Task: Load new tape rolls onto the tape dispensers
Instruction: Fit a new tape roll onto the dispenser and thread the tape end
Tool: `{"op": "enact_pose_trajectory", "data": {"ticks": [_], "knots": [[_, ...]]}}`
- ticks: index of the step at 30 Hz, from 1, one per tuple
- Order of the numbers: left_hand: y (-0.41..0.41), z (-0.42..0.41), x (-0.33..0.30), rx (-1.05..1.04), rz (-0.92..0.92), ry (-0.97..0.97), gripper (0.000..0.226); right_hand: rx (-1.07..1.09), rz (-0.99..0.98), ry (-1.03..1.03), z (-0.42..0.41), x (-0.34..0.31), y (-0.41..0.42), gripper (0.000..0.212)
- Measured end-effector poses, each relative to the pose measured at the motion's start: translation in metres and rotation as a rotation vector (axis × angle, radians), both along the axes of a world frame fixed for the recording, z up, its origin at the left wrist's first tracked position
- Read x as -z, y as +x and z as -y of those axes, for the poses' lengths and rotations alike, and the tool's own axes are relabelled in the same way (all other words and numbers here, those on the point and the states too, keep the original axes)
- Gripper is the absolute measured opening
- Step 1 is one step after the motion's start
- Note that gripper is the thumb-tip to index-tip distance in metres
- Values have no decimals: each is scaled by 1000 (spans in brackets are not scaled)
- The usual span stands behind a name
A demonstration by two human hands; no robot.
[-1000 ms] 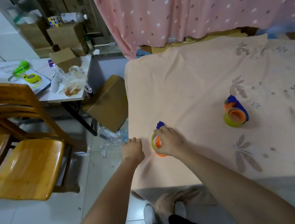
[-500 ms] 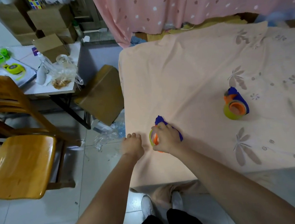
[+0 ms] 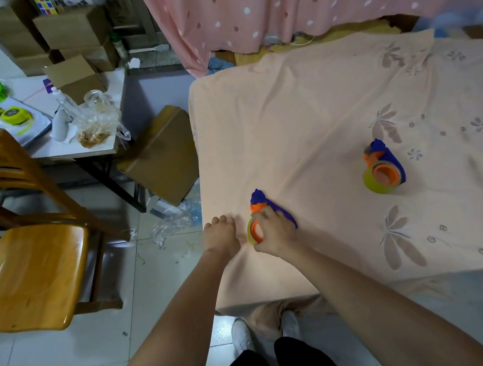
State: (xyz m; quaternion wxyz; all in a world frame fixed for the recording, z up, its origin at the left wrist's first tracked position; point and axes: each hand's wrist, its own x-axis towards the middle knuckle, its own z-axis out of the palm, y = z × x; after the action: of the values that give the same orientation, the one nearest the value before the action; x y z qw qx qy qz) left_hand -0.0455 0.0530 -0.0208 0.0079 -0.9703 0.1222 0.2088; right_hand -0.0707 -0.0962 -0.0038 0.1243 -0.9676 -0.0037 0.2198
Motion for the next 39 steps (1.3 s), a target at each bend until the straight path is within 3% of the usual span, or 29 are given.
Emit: {"op": "enact_pose_trajectory", "data": {"ticks": [11, 14, 18, 21, 30, 35, 39], "knots": [[-13, 13, 14, -26, -24, -100, 47, -59, 30, -30, 4, 28, -4, 80], [-18, 17, 15, -132, -82, -172, 46, -45, 42, -9, 3, 23, -3, 82], [-21, 27, 11, -404, -201, -425, 31, -17, 207, 3, 13, 6, 2, 65], [-22, 31, 11, -474, -239, -517, 31, 121, 262, 22, 34, 2, 6, 58], [-22, 38, 22, -498, -258, -549, 29, 310, -6, 56, 48, 18, 2, 38], [-22, 41, 25, -539, -268, -551, 29, 332, -24, 77, 39, 23, -4, 42], [-22, 42, 25, -554, -265, -549, 31, 324, -18, 11, 23, 24, -8, 61]]}}
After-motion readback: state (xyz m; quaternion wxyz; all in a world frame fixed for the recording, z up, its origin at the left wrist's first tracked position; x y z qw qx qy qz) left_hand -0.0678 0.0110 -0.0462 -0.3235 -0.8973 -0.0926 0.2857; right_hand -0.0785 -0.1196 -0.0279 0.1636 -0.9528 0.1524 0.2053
